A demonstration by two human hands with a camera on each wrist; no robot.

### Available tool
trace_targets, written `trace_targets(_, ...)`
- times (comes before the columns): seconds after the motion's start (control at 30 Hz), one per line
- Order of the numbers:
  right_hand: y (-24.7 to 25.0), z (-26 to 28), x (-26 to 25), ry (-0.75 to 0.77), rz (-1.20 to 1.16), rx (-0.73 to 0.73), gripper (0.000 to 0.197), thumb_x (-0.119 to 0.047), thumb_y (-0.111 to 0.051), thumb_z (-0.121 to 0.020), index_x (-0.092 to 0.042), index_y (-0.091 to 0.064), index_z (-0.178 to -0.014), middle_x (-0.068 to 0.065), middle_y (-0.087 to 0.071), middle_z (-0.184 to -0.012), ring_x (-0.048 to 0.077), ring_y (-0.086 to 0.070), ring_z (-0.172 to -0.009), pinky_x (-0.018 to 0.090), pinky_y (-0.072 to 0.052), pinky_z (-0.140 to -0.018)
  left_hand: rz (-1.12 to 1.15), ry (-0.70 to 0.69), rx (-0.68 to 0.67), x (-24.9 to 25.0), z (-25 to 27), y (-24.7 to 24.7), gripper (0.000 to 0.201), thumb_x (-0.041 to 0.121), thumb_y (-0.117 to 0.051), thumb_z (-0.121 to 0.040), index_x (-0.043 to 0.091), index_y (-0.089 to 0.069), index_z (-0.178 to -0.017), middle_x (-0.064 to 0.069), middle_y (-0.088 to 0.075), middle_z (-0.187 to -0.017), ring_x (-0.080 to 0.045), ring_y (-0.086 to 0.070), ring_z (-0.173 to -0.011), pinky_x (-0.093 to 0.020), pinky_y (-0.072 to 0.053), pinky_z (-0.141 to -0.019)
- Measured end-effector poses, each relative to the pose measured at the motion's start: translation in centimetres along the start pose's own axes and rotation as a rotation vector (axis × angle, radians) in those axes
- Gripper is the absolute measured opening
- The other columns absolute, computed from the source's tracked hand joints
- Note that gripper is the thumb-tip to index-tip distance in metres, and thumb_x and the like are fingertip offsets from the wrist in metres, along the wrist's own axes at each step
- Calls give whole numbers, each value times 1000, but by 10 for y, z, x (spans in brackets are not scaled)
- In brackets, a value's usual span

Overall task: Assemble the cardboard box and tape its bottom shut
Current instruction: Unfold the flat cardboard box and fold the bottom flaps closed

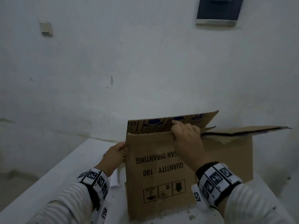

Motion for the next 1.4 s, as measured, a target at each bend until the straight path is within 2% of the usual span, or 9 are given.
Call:
trace_targets(0.37,-4,4,10,17,-21,-38,33,1,-74,-59,-20,-50,-69,4,-68,-122,20,-53,-59,28,-29,-63,-58,106,-62,10,-8,9,41,49,-52,-91,14,-72,-101,-12,-70,-95,-26,-69,-73,-36,-58,-74)
trace_targets(0.6,-5,36,8,118,40,-95,35,0,-72,-52,-21,-63,-78,-6,-65,-63,21,-57,-61,27,-38,-58,-75,87,131,20,-12,4,29,30,-61,-90,2,-67,-86,-16,-66,-87,-30,-62,-72,-40,-52,-72)
trace_targets(0.7,-15,58,0,189,57,-238,44,-6,-75,-55,-25,-66,-94,-7,-74,-92,17,-62,-68,29,-47,-60,-72,92,196,15,-14,5,21,25,-61,-90,7,-64,-78,-21,-65,-91,-31,-61,-76,-42,-54,-74)
trace_targets(0.83,-39,91,-5,177,48,-520,77,-14,-82,-33,-23,-68,-108,0,-71,-112,16,-67,-74,26,-52,-59,-165,83,219,12,-19,3,25,26,-58,-91,8,-60,-74,-28,-65,-100,-41,-65,-91,-55,-53,-90)
trace_targets(0.9,-50,98,-8,158,30,-638,76,-16,-81,-48,-20,-62,-121,5,-62,-128,21,-66,-95,32,-54,-73,-215,62,233,10,-21,4,27,27,-56,-93,5,-60,-77,-24,-65,-94,-37,-64,-83,-52,-55,-86)
trace_targets(1.0,-64,96,-12,90,-102,-809,64,-34,-60,-87,-20,-35,-144,2,-22,-157,25,-29,-139,38,-32,-110,-272,41,264,3,-29,7,32,31,-58,-91,2,-61,-77,-26,-63,-84,-32,-60,-70,-52,-55,-79)
trace_targets(1.23,-88,39,4,-207,-165,-674,86,-28,-66,-86,-25,-10,-151,2,1,-161,26,-6,-148,39,-27,-114,-382,-13,237,-8,-44,7,48,35,-51,-92,-10,-63,-84,-31,-66,-86,-40,-65,-80,-52,-55,-78)
trace_targets(1.33,-109,37,3,-239,-126,-695,89,-29,-68,-83,-21,-12,-151,2,-12,-158,27,-6,-148,40,-26,-116,-535,-67,279,-5,-40,8,31,31,-50,-92,9,-49,-70,-10,-56,-74,-30,-57,-75,-37,-47,-64)
trace_targets(1.4,-119,40,0,-263,-109,-653,86,-29,-71,-80,-18,-20,-148,3,-25,-153,28,-13,-145,40,-26,-117,-647,-125,343,-3,-37,9,17,27,-52,-90,12,-50,-82,-7,-52,-92,-28,-54,-91,-37,-47,-73)
Point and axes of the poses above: each hand's wrist, its own z-axis away from the middle knuckle, its own y-axis out of the back of the hand, x = y × z, the point moved 5 cm from there along -z, towards the middle knuckle
